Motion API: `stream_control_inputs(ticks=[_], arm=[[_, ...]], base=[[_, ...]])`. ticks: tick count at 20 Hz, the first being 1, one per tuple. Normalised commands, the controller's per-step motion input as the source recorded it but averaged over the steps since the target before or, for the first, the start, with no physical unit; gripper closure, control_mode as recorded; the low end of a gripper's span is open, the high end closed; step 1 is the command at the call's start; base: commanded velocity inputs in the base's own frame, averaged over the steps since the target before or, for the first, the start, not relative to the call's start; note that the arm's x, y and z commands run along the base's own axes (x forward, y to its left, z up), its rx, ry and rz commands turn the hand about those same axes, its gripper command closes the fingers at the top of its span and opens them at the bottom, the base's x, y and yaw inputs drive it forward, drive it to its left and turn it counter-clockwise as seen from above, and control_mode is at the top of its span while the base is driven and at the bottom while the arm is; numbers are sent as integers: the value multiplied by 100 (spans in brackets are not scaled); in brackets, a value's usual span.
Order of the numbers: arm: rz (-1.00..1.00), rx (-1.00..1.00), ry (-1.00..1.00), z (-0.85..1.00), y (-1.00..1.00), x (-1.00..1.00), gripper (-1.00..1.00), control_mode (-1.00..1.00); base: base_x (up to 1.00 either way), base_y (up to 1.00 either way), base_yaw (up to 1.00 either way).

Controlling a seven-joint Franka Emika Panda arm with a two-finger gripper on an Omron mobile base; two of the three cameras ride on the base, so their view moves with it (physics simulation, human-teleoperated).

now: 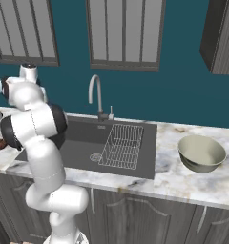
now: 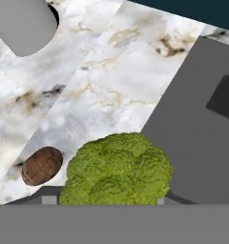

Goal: Remove the broccoli and potato from the sink. Then move the bowl and cup from the counter to the sink for washing.

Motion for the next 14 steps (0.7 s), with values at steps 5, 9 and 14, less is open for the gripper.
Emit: stream_control_inputs(ticks=[5, 9, 14], arm=[[4, -1, 0, -3, 36, 0, 100, -100], [0, -8, 0, -11, 43, 0, 100, -100], [0, -8, 0, -20, 36, 0, 100, -100]], base=[[0, 0, 0], [0, 0, 0], [0, 0, 0]])
